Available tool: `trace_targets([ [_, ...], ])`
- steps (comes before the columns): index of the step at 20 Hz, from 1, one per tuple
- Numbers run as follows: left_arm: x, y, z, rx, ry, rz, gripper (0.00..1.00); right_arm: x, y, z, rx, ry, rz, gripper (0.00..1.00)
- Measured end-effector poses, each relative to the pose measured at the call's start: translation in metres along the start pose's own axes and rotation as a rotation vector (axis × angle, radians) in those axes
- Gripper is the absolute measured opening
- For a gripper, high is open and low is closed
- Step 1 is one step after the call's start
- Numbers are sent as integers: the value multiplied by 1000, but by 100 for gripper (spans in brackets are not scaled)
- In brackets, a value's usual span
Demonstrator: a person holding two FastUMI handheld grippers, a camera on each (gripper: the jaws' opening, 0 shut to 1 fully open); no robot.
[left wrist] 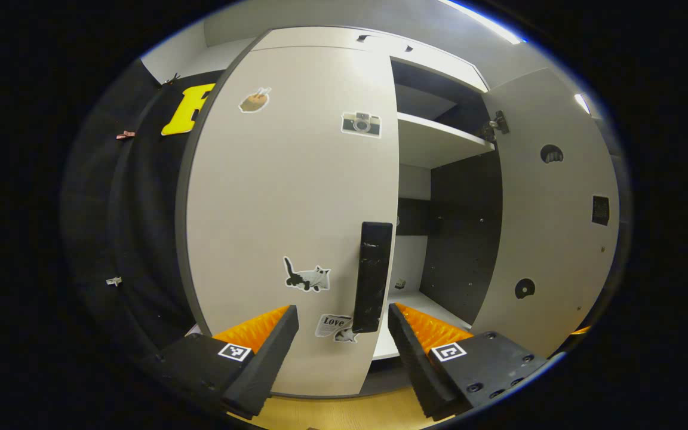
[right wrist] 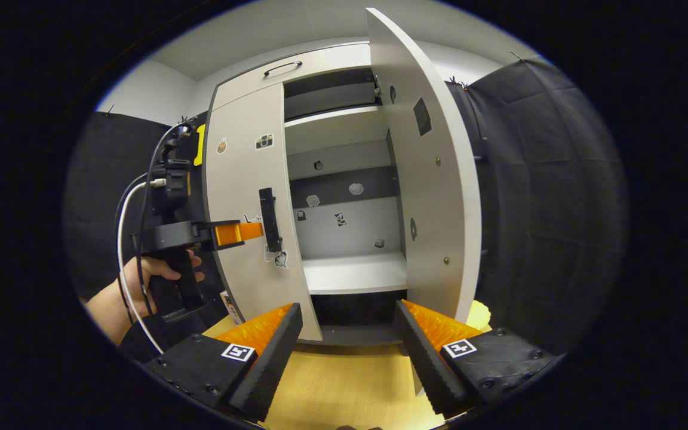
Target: Open the right door of the double-door shoe cabinet with the right hand, and open the left door with the left hand.
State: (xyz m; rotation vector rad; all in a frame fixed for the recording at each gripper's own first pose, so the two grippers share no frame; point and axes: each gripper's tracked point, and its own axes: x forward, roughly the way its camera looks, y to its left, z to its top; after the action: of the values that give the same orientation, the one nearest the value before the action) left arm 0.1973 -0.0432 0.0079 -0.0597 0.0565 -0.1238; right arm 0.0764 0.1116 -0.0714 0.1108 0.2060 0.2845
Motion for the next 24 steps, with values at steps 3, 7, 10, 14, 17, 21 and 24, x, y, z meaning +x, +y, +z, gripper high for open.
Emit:
trace_targets([
  [3, 23, -11, -1, -17, 21, -10, 92, 11, 0, -7, -16, 22, 9, 98],
  [7, 45, -12, 6, 25, 27, 41, 88, 21, -1, -18, -1, 48, 36, 98],
  [10, 55, -8, 9, 60, 40, 112, 73, 19, 4, -31, 58, 78, 69, 98],
  [14, 58, -15, 9, 53, 42, 139, 54, 22, 19, -46, 46, 118, 128, 98],
  [17, 59, -16, 9, 30, 27, 144, 35, 19, 27, -49, 47, 122, 174, 98],
  [21, 59, -17, 6, 25, 17, 142, 26, 22, 23, -50, 43, 142, 214, 98],
  [24, 58, -17, 4, 32, 44, 141, 12, 15, 24, -51, 27, 139, 236, 98],
])
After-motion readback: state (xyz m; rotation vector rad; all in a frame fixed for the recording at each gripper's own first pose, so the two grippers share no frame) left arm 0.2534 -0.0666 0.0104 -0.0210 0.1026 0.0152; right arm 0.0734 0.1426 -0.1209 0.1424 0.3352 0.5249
